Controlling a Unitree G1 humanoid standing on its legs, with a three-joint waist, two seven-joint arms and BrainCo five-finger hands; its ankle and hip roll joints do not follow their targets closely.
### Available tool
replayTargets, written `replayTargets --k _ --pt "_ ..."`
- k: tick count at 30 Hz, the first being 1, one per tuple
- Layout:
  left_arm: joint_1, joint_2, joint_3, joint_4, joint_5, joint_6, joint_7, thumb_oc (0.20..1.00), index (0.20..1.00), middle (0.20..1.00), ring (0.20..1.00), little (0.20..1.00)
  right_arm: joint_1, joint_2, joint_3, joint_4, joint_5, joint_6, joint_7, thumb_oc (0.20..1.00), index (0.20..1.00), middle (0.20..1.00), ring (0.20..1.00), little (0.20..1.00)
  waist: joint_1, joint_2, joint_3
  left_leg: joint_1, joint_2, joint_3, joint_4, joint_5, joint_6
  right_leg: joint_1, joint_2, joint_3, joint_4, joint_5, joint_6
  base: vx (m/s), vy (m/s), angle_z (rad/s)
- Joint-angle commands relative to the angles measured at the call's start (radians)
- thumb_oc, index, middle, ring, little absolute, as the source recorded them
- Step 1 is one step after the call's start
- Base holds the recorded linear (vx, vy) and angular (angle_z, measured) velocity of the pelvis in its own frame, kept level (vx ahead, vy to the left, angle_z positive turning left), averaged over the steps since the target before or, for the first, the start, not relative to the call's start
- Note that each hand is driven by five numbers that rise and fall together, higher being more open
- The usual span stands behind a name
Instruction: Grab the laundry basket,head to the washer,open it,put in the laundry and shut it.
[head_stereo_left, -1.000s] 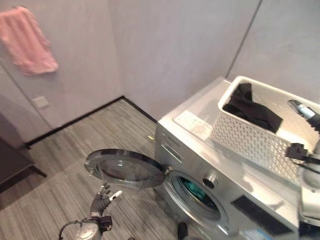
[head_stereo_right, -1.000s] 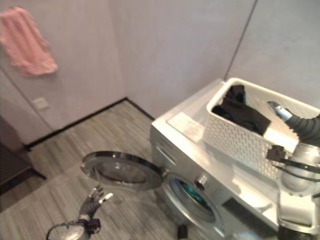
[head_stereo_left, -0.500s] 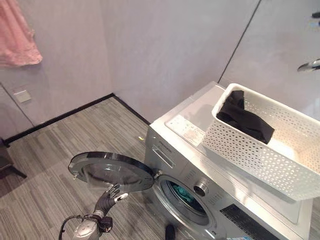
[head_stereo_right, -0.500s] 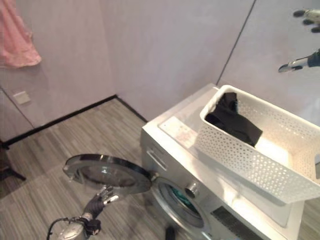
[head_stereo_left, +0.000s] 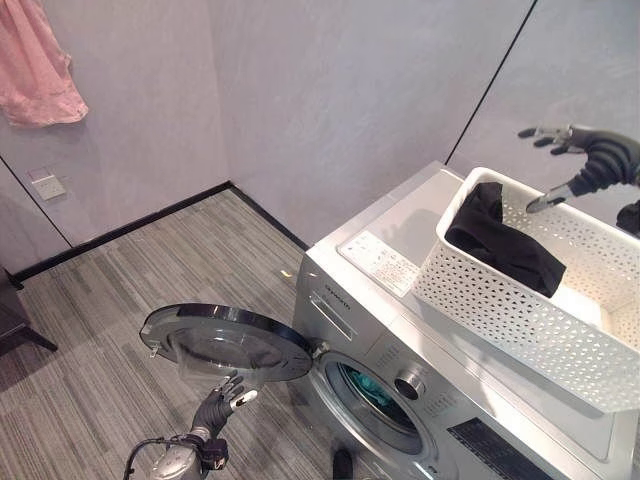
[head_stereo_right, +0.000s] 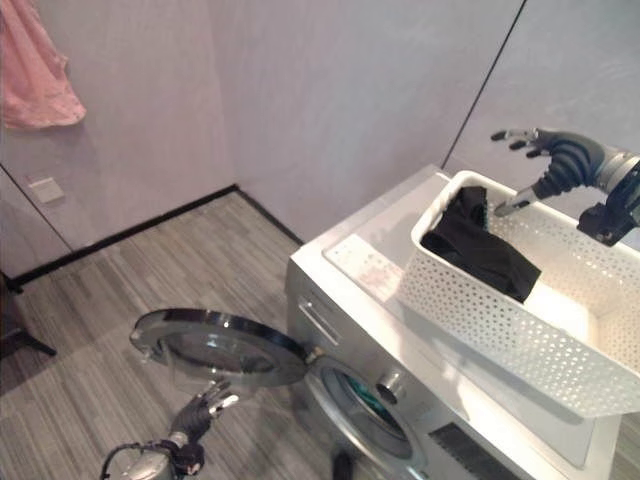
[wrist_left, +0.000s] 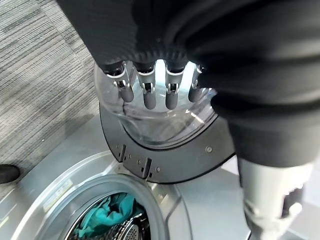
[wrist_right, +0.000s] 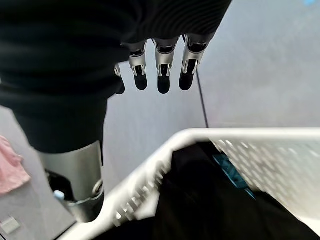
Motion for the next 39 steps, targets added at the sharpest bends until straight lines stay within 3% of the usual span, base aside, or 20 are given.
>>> replayTargets --k 1,12,24,32,36,39 --pt "-0.065 0.0 -0.031 0.01 -0.024 -0.051 -0.042 1.0 1.0 1.0 1.0 1.0 -0.101 -0.049 -0.011 0.037 -0.037 -0.024 0.011 1.0 1.0 1.0 1.0 1.0 0.01 0.007 0.039 -0.007 -0.013 0.02 0.006 -0.013 0.033 0.048 -0.017 -0.065 0.085 -0.122 0.037 0.0 0.0 0.0" --pt "-0.11 -0.033 -0.076 0.027 -0.043 -0.063 -0.053 1.0 1.0 1.0 1.0 1.0 -0.006 0.01 -0.042 0.033 -0.071 -0.037 0.053 1.0 1.0 1.0 1.0 1.0 0.007 0.003 0.049 -0.011 -0.01 0.032 0.006 -0.016 0.032 0.039 -0.015 -0.049 0.076 -0.121 0.033 0.0 0.0 0.0" --pt "-0.097 -0.028 -0.074 0.023 -0.083 -0.059 -0.04 1.0 1.0 1.0 1.0 1.0 -0.146 0.123 0.099 0.099 -0.121 -0.023 0.047 1.0 1.0 1.0 1.0 1.0 0.048 0.004 0.085 -0.071 -0.015 0.003 0.006 0.004 0.033 0.012 -0.015 -0.065 0.05 -0.11 0.031 -0.01 -0.002 0.0" --pt "-0.096 -0.007 -0.074 0.002 -0.08 -0.051 -0.051 1.0 1.0 1.0 1.0 1.0 -0.153 0.083 0.228 0.049 -0.219 0.003 0.138 1.0 1.0 1.0 1.0 1.0 0.057 0.0 0.108 -0.103 -0.011 -0.024 0.006 0.019 0.029 -0.007 -0.014 -0.092 0.063 -0.121 0.025 -0.01 -0.018 0.15" --pt "-0.104 0.001 -0.074 -0.006 -0.081 -0.051 -0.054 1.0 1.0 1.0 1.0 1.0 -0.08 0.097 0.221 0.049 -0.254 0.0 0.169 1.0 1.0 1.0 1.0 1.0 0.061 0.0 0.123 -0.121 -0.01 -0.034 0.006 0.025 0.029 -0.022 -0.012 -0.092 0.066 -0.121 0.024 0.0 -0.016 0.08" --pt "-0.118 0.009 -0.079 -0.03 -0.086 -0.054 -0.051 1.0 1.0 1.0 1.0 1.0 0.111 0.169 0.106 0.063 -0.292 0.018 0.196 1.0 1.0 1.0 1.0 1.0 0.063 0.014 0.148 -0.156 -0.011 -0.042 0.006 0.036 0.03 -0.055 -0.013 -0.088 0.067 -0.118 0.022 -0.04 -0.025 -0.01"
